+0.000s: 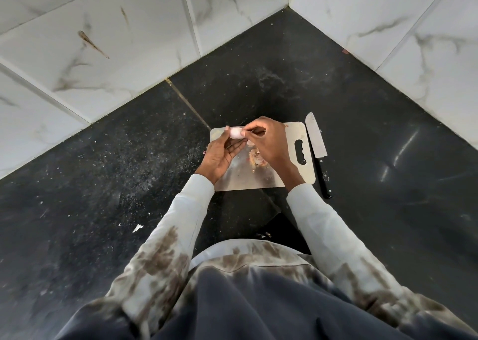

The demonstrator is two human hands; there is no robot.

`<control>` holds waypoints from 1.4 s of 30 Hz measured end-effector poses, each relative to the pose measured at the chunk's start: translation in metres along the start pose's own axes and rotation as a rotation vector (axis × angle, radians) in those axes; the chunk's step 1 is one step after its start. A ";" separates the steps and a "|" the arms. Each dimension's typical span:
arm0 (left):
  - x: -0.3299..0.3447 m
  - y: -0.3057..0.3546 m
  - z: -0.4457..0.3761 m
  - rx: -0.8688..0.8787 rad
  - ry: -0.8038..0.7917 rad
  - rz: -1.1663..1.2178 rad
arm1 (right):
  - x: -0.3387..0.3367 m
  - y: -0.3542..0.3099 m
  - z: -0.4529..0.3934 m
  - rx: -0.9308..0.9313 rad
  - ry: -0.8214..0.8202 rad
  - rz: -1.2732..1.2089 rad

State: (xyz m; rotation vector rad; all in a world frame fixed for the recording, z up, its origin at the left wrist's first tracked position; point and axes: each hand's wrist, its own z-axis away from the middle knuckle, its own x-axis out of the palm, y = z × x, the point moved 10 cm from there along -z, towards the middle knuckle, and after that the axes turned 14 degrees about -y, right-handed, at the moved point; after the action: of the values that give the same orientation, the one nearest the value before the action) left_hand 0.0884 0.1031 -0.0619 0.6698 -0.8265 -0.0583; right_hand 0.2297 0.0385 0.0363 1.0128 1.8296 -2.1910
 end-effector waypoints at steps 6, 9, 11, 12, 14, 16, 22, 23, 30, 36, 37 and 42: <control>-0.001 0.000 -0.001 0.005 0.002 -0.032 | 0.005 0.007 0.000 0.044 -0.012 -0.032; 0.000 -0.001 -0.001 0.005 -0.002 -0.042 | 0.005 0.009 -0.001 0.052 -0.006 -0.026; 0.001 -0.001 -0.002 0.009 -0.007 -0.036 | 0.004 0.012 -0.002 0.061 0.007 -0.028; 0.001 -0.001 -0.002 0.011 -0.009 -0.033 | 0.004 0.014 -0.001 0.067 0.013 -0.031; 0.002 0.000 -0.003 0.014 -0.012 -0.030 | 0.003 0.018 -0.001 0.073 0.019 -0.052; 0.002 -0.001 -0.003 0.010 0.002 -0.013 | 0.001 0.021 0.000 0.085 0.013 -0.075; -0.003 -0.004 -0.002 0.008 0.023 0.036 | 0.003 0.024 0.001 0.084 0.001 -0.038; -0.004 -0.004 -0.002 0.011 0.021 0.036 | 0.003 0.024 0.002 0.094 0.002 -0.026; -0.006 -0.001 -0.004 0.044 0.023 -0.005 | 0.005 0.029 0.004 0.135 0.010 -0.076; -0.004 -0.001 -0.004 0.051 0.028 0.005 | 0.000 0.028 0.004 0.113 0.048 -0.102; -0.004 -0.002 -0.004 0.050 0.032 0.000 | -0.001 0.028 0.004 0.117 0.053 -0.104; -0.001 -0.005 -0.004 0.033 0.018 0.010 | 0.003 0.032 0.004 0.163 0.060 -0.116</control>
State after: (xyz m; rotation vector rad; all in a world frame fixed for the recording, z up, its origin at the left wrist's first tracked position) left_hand 0.0915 0.1018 -0.0675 0.6961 -0.8147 -0.0300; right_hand 0.2411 0.0271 0.0085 1.0368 1.8014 -2.4380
